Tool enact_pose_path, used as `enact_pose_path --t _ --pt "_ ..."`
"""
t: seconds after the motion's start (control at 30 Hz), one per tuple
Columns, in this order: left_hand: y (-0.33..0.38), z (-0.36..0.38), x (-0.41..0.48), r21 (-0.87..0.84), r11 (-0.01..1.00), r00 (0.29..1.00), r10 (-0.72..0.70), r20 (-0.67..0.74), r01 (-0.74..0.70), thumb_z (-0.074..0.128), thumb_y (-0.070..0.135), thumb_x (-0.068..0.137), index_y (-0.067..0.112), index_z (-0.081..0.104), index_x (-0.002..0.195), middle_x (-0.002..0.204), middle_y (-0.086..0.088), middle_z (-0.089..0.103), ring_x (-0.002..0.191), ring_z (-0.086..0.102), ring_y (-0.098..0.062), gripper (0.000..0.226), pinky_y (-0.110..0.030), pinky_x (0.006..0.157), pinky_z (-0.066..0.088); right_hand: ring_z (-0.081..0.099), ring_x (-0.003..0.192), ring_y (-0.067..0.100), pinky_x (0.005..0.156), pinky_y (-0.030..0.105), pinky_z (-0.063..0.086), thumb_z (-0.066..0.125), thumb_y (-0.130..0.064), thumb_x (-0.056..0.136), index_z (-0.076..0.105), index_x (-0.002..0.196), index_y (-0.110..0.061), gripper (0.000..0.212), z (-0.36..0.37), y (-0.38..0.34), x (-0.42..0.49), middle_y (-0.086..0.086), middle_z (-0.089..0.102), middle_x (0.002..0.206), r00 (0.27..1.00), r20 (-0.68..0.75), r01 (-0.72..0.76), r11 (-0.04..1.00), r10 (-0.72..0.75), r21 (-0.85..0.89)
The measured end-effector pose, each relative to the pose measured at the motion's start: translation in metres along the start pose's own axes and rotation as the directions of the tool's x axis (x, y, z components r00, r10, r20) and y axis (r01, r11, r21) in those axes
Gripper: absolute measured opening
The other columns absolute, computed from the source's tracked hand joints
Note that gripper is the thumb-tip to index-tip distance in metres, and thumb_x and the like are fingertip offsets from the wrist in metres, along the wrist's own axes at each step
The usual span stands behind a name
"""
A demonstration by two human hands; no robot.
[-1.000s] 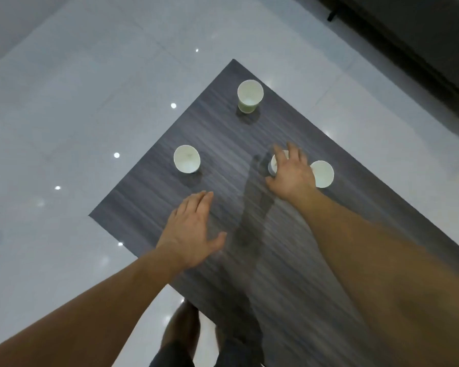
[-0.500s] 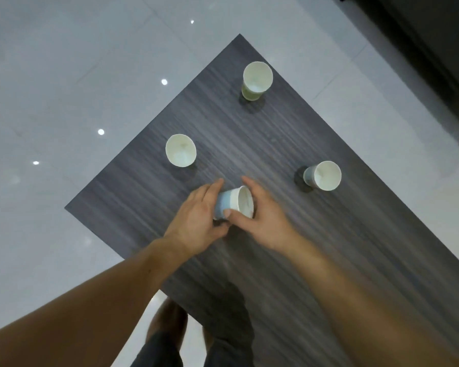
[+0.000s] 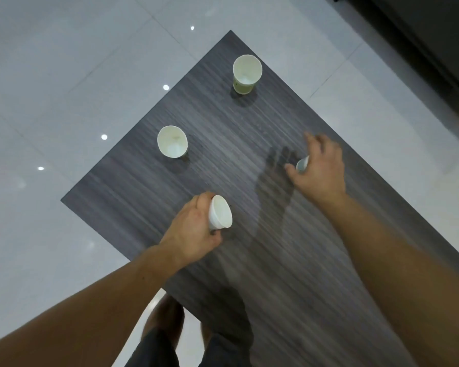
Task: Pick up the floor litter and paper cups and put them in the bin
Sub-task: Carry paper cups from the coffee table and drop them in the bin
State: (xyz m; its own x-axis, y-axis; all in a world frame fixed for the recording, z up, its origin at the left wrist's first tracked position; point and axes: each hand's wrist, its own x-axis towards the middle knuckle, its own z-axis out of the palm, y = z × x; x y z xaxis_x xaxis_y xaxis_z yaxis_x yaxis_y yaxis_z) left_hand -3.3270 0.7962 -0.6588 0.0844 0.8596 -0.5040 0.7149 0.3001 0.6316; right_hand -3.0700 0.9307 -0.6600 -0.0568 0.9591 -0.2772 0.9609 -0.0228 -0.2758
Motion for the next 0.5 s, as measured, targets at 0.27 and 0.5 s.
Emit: enact_pose_path --t 0.27,0.5 --pt "-0.018 -0.012 -0.072 -0.022 0.997 0.99 -0.073 -0.118 0.071 0.077 0.035 0.073 0.042 0.007 0.144 0.135 0.004 0.041 0.12 0.043 -0.013 0.1 -0.029 0.1 0.038 0.043 0.122 0.045 0.099 0.05 0.044 0.069 -0.032 0.085 0.04 0.141 -0.02 0.064 0.03 0.018 -0.019 0.018 0.034 0.141 0.926 0.341 -0.131 0.986 0.16 -0.106" --pt "-0.028 -0.02 -0.133 -0.113 0.988 0.955 -0.135 -0.263 0.108 0.075 0.049 0.074 0.037 0.03 0.134 0.129 0.011 0.047 0.11 0.049 -0.01 0.077 -0.026 0.094 0.047 0.043 0.124 0.033 0.099 0.041 0.043 0.067 -0.029 0.083 0.037 0.143 -0.023 0.068 0.058 -0.1 -0.125 0.008 0.034 0.14 0.876 0.462 0.14 0.989 -0.141 0.037"
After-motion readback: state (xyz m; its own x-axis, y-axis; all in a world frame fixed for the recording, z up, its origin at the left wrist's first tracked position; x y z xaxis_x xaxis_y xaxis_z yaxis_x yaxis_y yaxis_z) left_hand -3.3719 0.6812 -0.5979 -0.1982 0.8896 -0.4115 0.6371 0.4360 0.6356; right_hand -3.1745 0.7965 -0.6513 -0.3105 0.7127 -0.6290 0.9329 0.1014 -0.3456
